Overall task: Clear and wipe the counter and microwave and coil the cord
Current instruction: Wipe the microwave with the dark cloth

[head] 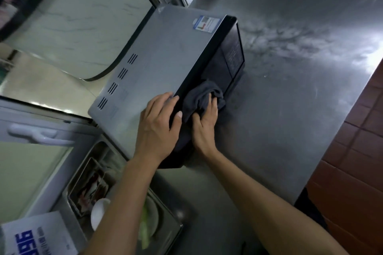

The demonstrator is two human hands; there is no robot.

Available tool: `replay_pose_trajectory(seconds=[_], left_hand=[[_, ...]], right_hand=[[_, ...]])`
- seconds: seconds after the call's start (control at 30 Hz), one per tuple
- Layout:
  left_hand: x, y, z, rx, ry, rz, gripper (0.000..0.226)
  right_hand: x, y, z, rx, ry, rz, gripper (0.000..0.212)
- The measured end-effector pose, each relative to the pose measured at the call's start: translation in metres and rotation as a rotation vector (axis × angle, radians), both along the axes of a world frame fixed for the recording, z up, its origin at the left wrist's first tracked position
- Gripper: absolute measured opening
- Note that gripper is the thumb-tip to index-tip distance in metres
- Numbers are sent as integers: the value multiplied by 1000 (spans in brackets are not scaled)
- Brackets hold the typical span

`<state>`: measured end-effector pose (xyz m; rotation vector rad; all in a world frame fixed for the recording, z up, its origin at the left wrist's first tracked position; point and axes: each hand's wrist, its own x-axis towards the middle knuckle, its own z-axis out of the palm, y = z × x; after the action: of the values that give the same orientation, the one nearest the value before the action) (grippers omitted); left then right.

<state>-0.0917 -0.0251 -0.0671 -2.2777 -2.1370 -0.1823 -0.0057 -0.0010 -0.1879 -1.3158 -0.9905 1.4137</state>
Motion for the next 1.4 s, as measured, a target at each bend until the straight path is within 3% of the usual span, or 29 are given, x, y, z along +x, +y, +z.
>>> replay_pose_trajectory(seconds=[0.3,0.53,0.87,1.2,1.4], left_hand=[[69,87,-7,-8,52,-34,43],[88,105,-7,-16,70,-3,41],[56,45,-13,-18,140,-1,42],[4,-58,-16,28,132,88,45],[-17,-103,-20,61,132,78,46]], right_hand=[[86,132,5,32,-28,14,77],[107,162,-3,61,-51,11,74],[66,91,-16,-115,-15,73,73],[3,-26,-16,-83,7,100,66],[-16,-85,-9,-36,-39,252,66]])
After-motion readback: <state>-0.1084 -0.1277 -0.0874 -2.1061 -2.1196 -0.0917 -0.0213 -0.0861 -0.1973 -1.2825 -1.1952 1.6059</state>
